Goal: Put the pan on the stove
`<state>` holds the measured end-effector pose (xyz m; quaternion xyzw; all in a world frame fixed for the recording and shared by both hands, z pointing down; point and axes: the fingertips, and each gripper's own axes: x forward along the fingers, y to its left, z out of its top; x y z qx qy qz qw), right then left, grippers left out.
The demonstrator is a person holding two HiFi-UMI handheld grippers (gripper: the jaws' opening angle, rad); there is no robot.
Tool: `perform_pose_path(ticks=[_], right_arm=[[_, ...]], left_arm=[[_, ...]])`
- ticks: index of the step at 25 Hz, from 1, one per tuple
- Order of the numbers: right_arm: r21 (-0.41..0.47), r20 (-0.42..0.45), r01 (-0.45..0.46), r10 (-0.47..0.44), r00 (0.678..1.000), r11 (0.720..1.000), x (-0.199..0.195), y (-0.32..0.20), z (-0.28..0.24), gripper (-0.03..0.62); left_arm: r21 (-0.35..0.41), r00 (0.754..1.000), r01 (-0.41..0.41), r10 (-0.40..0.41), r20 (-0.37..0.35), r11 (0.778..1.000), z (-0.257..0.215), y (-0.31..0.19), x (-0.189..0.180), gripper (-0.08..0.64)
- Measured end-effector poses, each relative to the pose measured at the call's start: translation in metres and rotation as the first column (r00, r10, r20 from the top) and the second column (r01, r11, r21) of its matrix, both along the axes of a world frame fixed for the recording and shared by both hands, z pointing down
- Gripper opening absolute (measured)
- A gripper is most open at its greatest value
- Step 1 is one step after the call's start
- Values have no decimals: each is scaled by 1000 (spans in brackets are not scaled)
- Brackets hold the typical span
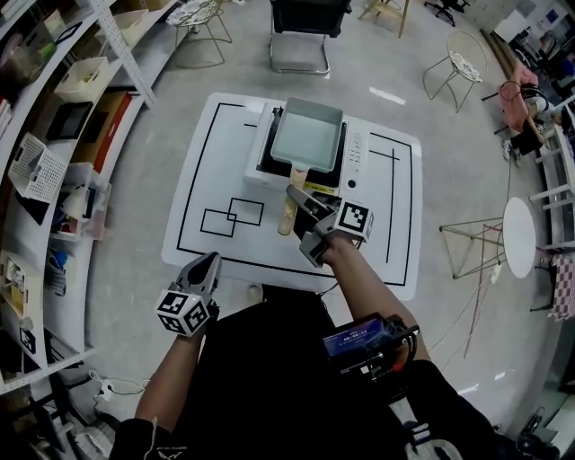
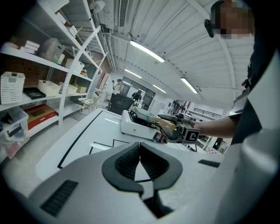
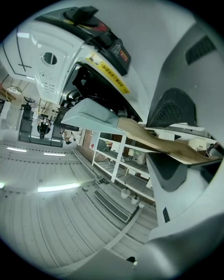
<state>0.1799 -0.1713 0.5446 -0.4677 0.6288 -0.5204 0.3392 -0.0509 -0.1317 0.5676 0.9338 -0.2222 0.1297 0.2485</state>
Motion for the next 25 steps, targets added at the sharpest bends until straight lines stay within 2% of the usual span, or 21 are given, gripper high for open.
perform_pose_path(ticks=[9,15,22,25], right_arm=[[0,-56,-69,69,996,998,6,29,-7,198],[12,-115,-101,101,988,995,17,52,-15,196],[39,-228,-124,130,965,991,37,94,-26,116],[46,-312,-120,128,941,992,45,114,-29,76]], left_arm=[[-6,999,-33,33,-5,999,-1,14,-4,9],[11,997,-75,75,-24,997,-9,17,9,9],[25,991,-124,125,-45,992,-20,36,38,9],[32,989,-136,137,-55,990,-27,48,50,9]])
